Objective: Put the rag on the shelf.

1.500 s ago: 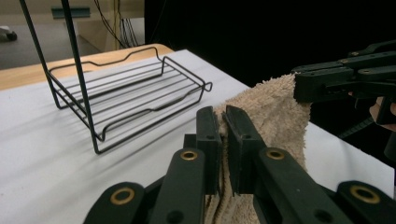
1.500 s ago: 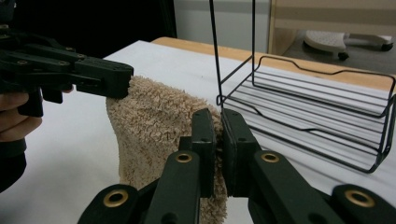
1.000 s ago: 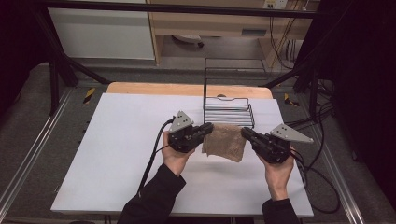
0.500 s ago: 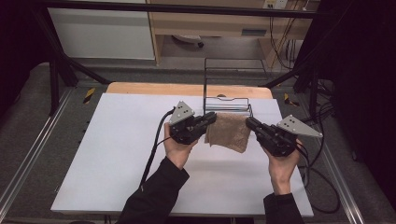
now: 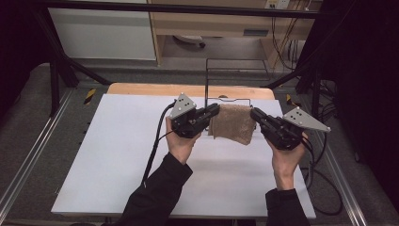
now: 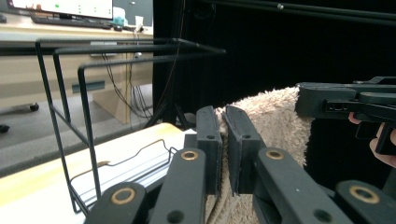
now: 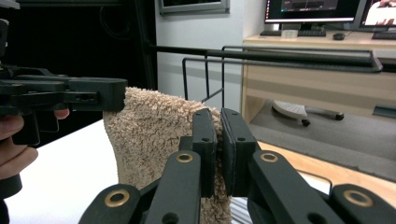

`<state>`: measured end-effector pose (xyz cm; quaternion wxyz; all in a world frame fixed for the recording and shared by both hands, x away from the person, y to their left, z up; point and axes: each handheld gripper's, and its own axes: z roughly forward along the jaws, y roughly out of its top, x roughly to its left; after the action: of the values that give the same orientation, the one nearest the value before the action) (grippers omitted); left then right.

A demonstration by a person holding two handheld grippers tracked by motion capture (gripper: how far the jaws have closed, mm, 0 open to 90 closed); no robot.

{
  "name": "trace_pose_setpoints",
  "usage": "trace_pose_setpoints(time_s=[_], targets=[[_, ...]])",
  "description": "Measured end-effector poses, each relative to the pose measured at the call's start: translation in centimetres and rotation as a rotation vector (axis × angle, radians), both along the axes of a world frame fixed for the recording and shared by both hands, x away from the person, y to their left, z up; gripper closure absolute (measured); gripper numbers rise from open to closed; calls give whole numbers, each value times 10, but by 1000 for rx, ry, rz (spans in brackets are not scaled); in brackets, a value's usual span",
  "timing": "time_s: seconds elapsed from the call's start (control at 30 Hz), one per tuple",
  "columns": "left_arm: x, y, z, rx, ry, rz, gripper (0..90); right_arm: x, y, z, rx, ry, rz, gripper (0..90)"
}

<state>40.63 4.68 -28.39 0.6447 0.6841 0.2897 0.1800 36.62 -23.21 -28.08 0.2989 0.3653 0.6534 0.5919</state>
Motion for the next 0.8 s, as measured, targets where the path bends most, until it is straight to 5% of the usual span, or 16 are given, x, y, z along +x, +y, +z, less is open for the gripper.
trace_pose_setpoints(time_s=[0.8], targets=[[25, -3, 42, -49, -72, 36, 842, 22, 4, 47, 1, -93, -36, 853]])
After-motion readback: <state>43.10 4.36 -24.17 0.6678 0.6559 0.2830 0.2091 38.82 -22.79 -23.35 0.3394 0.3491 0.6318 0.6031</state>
